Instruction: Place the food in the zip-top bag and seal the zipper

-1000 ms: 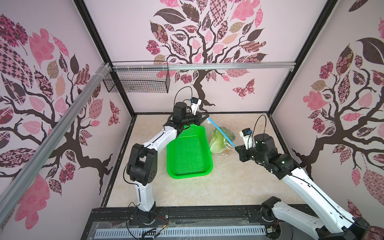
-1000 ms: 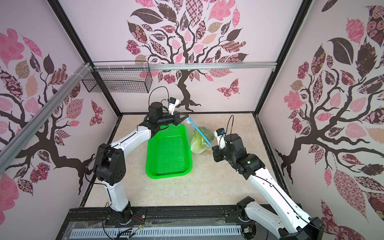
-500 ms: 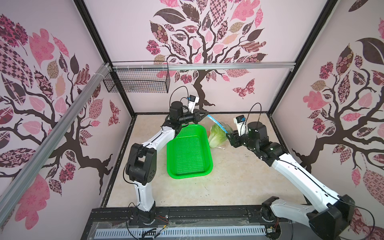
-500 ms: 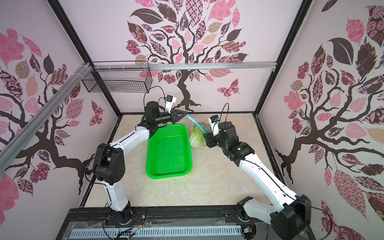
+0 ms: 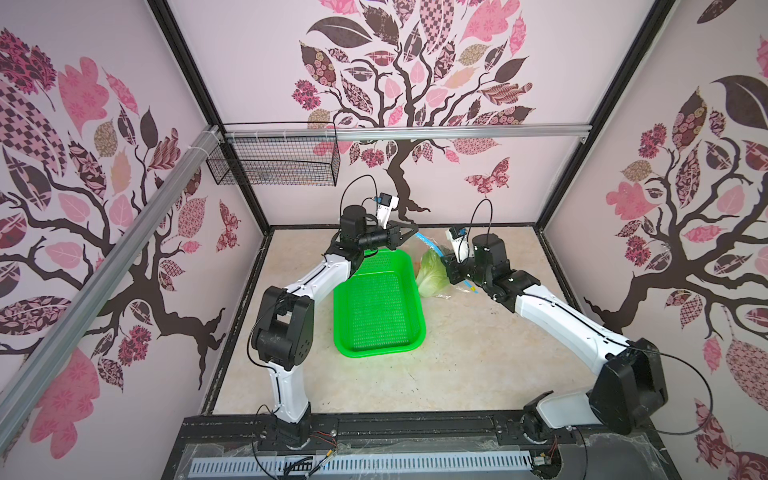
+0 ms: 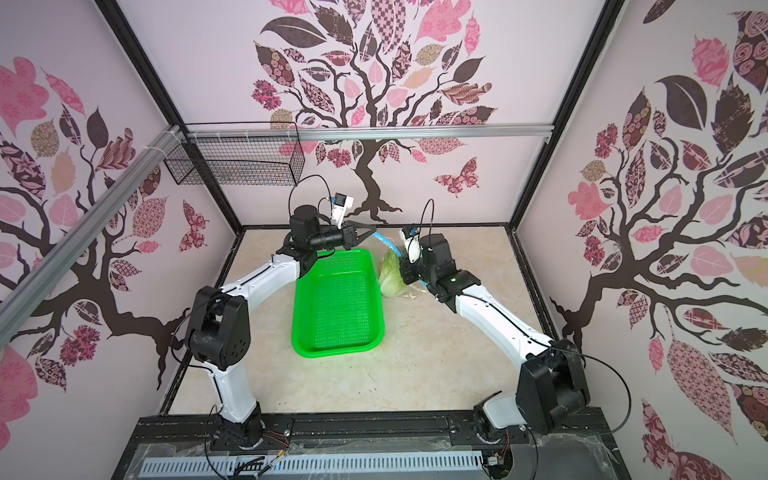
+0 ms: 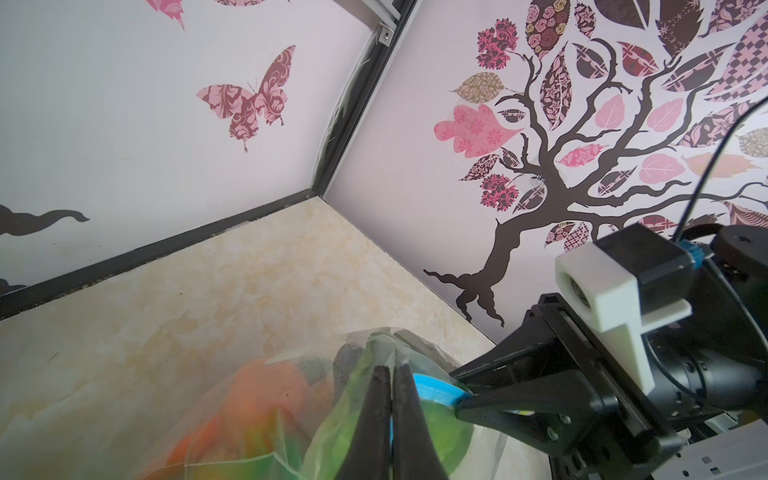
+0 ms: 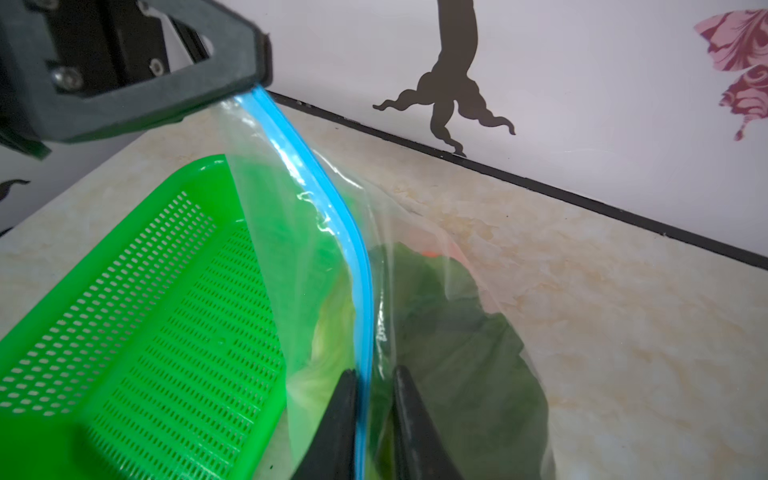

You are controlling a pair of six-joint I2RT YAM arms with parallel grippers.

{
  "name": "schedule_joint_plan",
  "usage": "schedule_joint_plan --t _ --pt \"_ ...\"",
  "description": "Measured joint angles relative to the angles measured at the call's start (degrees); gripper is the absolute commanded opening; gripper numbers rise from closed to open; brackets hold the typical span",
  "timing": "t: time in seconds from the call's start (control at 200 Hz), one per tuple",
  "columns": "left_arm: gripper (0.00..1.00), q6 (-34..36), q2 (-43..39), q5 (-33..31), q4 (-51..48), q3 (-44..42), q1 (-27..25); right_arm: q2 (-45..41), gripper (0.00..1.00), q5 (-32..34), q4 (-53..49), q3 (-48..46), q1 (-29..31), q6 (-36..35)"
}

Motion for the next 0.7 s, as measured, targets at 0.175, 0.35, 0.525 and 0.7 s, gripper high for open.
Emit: schedule_joint_plan --t 0.175,0.35,0.525,0.7 --pt "0.93 1.42 0.00 -0.96 -4.50 1.49 0.04 1.22 0.00 -0.70 0.81 1.25 -0.20 0.61" --pt "0.98 0.87 -0.94 -5.29 -9.68 3.28 1.90 1.64 0.00 -2.54 0.20 3.48 -0.20 2.71" --pt "0.99 -2.75 -4.48 -12.59 -12.00 2.91 9.99 1.64 0.00 -8.50 0.24 5.90 -0.26 7.02" --pt "0.99 -2.08 -8.13 -21.86 -14.53 2.34 15.96 1.16 0.00 -14.25 1.75 7.34 -0.20 12.07"
